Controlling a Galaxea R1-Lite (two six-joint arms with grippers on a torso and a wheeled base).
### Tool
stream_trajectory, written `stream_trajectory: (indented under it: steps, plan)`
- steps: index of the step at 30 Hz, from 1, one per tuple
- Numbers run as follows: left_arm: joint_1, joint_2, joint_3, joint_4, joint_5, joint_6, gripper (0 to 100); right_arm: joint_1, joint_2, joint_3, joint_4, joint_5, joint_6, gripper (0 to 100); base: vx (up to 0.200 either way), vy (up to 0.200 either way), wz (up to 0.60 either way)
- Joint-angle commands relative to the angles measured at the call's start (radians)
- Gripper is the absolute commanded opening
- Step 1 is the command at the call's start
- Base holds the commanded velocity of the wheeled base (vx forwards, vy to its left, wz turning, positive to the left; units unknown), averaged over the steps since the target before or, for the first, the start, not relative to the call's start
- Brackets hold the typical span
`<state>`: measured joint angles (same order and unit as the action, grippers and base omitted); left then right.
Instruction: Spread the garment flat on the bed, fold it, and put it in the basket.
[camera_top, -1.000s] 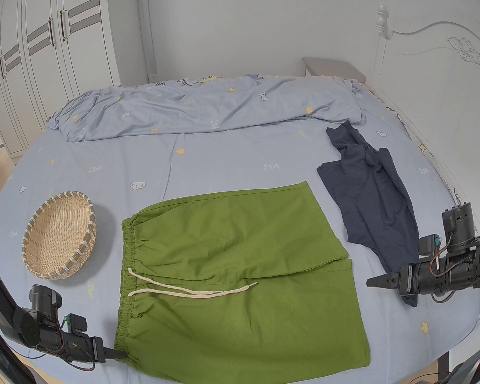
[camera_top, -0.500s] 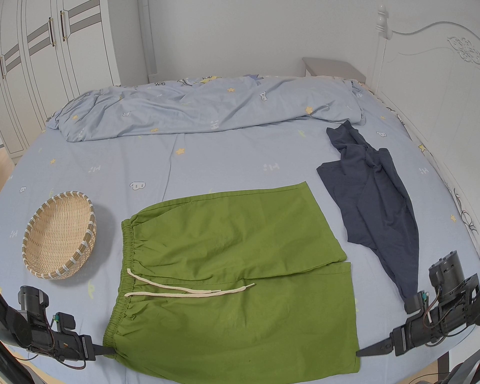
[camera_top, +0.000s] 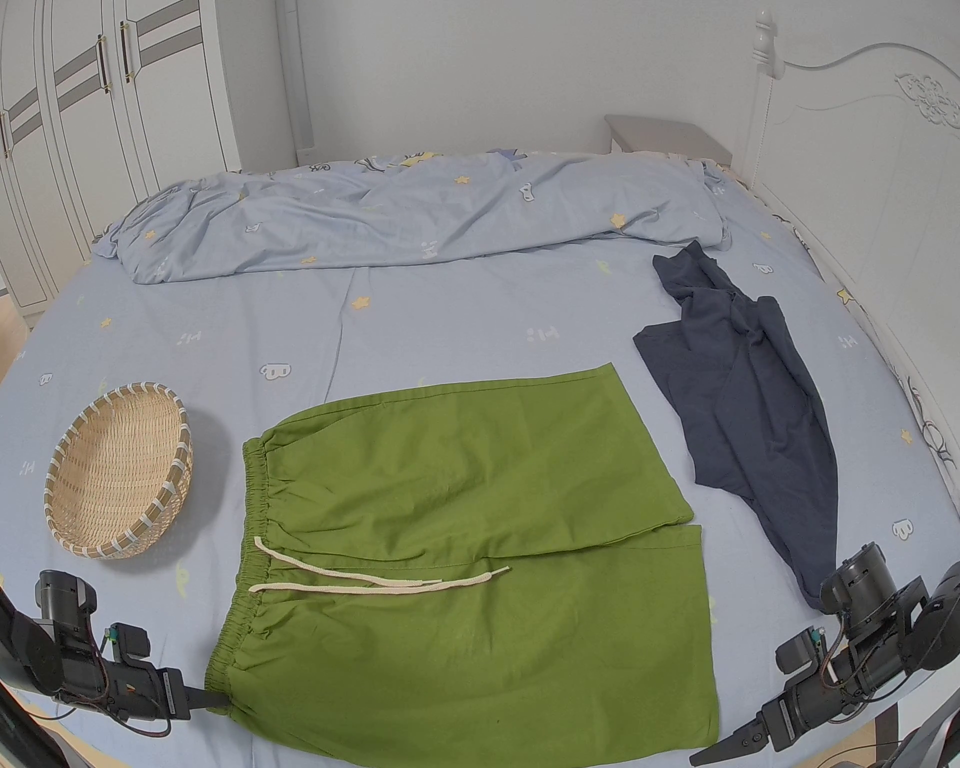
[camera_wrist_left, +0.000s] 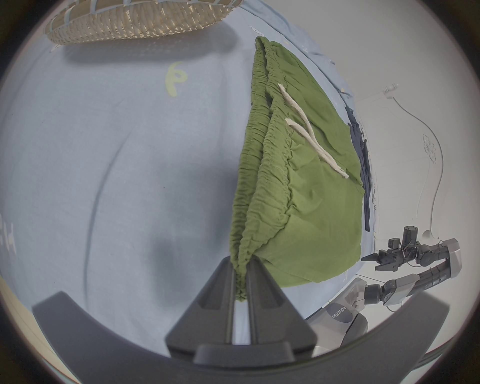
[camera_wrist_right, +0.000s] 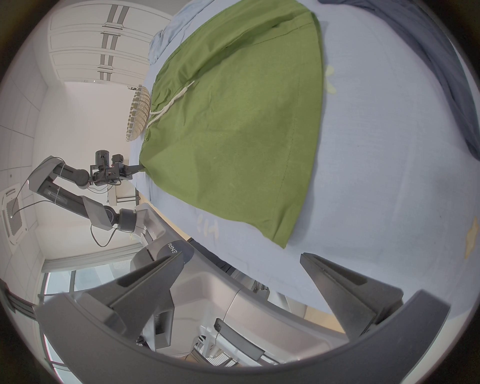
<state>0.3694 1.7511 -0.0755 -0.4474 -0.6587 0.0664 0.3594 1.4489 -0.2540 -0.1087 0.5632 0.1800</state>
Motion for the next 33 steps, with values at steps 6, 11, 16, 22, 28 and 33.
stream_trajectory:
  steps: [6,11,16,22,28,33]
  plan:
    - [-0.004,0.004,-0.006,0.0,0.001,0.001,0,-0.002,0.223,0.013,-0.144,0.003,-0.025,100,0.0,0.0,0.0]
    - [-0.009,0.005,-0.009,-0.002,0.002,0.001,0,0.009,0.254,0.01,-0.189,0.007,-0.028,100,0.0,0.0,0.0]
    - [-0.009,0.004,-0.012,-0.002,0.004,0.001,0,0.023,0.275,-0.001,-0.209,0.063,-0.04,100,0.0,0.0,0.0]
    - [-0.009,0.004,-0.012,-0.002,0.005,0.003,0,0.016,0.334,-0.005,-0.281,0.07,-0.062,100,0.0,0.0,0.0]
    - [-0.012,0.004,-0.015,-0.002,0.005,0.003,0,0.016,0.347,0.032,-0.371,0.07,-0.062,100,0.0,0.0,0.0]
    - [-0.017,0.004,-0.015,-0.002,0.005,0.003,0,-0.002,0.347,0.052,-0.43,0.07,-0.06,100,0.0,0.0,0.0]
